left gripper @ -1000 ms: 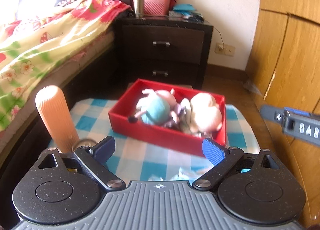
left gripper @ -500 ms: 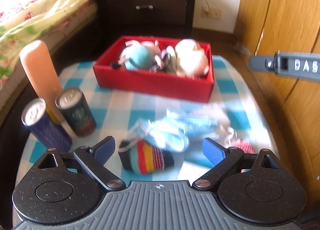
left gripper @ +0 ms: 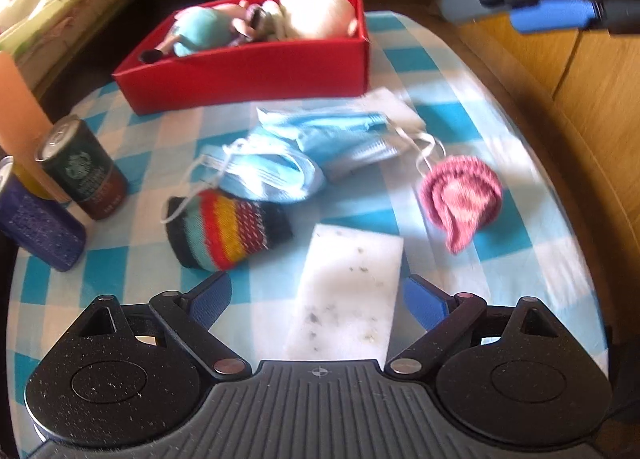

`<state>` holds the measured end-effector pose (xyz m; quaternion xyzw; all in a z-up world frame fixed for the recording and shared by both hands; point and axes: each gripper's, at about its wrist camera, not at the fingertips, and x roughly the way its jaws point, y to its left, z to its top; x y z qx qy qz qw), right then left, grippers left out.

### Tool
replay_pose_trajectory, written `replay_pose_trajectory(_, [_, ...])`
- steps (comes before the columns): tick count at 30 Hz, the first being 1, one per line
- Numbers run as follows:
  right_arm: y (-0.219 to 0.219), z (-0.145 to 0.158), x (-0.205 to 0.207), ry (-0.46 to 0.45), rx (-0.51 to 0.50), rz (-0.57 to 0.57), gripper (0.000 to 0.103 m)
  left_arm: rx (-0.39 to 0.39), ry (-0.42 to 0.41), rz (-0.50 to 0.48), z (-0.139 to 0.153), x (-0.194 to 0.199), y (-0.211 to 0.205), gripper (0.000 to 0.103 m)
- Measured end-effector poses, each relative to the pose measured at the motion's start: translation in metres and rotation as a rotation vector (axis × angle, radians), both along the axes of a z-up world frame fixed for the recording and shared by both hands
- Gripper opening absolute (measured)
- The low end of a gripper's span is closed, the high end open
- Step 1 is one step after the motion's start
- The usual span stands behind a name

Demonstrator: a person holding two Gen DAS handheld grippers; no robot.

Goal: Organize soft objects
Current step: 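Grasp the white sponge block with the left gripper while the right grasps the pink knitted item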

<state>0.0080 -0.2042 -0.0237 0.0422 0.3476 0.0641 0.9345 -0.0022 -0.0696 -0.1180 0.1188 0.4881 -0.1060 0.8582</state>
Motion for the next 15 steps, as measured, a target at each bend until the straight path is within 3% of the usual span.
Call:
replay_pose_trajectory(4, [-0.002,-0.004,0.002,0.019,0.008,0.003,0.032,0.036,0.025,-0.030,-0.010,0.000,-0.008,0.088])
replay_pose_trajectory(12, [-0.005,-0.009,0.006,0.038,0.013,0.000,0.032,0.023,0.083,-0.017,-0.021,0.003,-0.009,0.077])
replay_pose_trajectory(15, [-0.007,-0.011,0.007,0.050,0.021,0.000,0.032,0.017,0.077,-0.015,-0.020,0.003,-0.010,0.068])
